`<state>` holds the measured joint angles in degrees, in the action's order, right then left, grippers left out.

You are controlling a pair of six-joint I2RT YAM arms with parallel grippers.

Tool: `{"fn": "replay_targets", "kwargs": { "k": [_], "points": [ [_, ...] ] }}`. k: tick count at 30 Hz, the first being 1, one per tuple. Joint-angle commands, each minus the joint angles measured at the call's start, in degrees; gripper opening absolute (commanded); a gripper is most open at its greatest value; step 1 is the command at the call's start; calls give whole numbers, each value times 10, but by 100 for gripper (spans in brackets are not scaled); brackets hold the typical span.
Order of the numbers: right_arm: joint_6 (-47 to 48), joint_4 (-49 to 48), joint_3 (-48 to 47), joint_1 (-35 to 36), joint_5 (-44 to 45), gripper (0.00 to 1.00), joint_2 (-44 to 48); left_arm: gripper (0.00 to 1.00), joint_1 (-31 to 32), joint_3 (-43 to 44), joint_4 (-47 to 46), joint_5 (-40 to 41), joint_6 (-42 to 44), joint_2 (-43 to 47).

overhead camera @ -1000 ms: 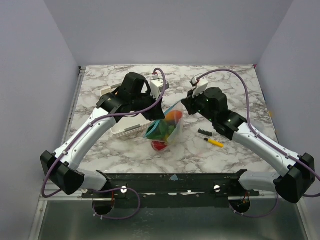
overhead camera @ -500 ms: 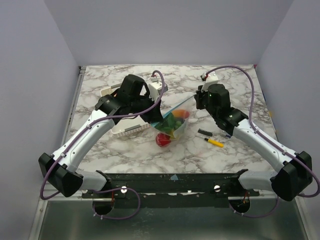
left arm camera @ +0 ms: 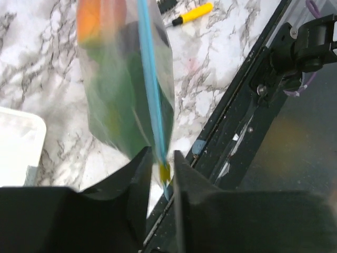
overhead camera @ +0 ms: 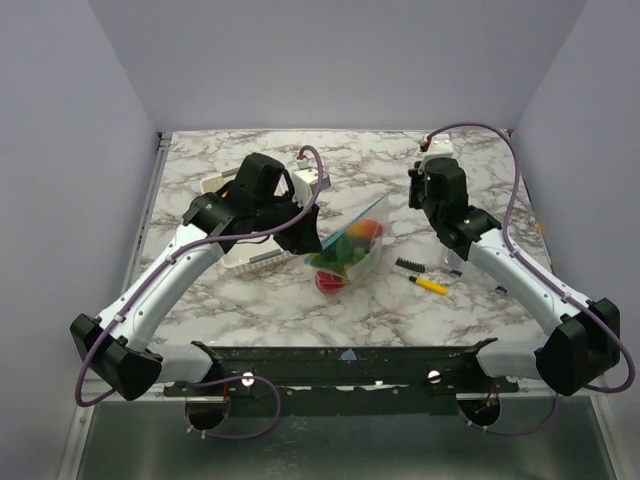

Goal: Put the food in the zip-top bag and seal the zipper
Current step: Zip the zipper food storage bag at the center of the board.

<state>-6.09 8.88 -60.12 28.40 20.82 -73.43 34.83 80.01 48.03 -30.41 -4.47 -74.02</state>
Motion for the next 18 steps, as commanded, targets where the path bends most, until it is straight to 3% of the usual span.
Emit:
{"fn": "replay_targets", "kwargs": {
  "k": [1,4,8,11,15,16,18],
  "points": [
    [7,9,-34,-28,57,0,-20,36,-7,3,40,67,-38,33],
    [-6,15,-53,-29,69,0,-41,53,-12,25,29,169,-72,65],
    [-16,10,-61,-28,55,0,-54,61,-27,49,4,180,-74,100],
    [-30,8,-54,-29,32,0,-50,60,-28,41,5,110,-89,102],
    [-74,38,-63,-29,2,2,-45,58,-24,-63,-76,-21,-138,81],
    [-83,55,-69,-29,-15,13,-46,57,-17,-84,-91,-36,-149,70],
    [-117,102,-88,-29,-33,48,-47,57,1,-116,-131,-65,-169,46]
  ]
}}
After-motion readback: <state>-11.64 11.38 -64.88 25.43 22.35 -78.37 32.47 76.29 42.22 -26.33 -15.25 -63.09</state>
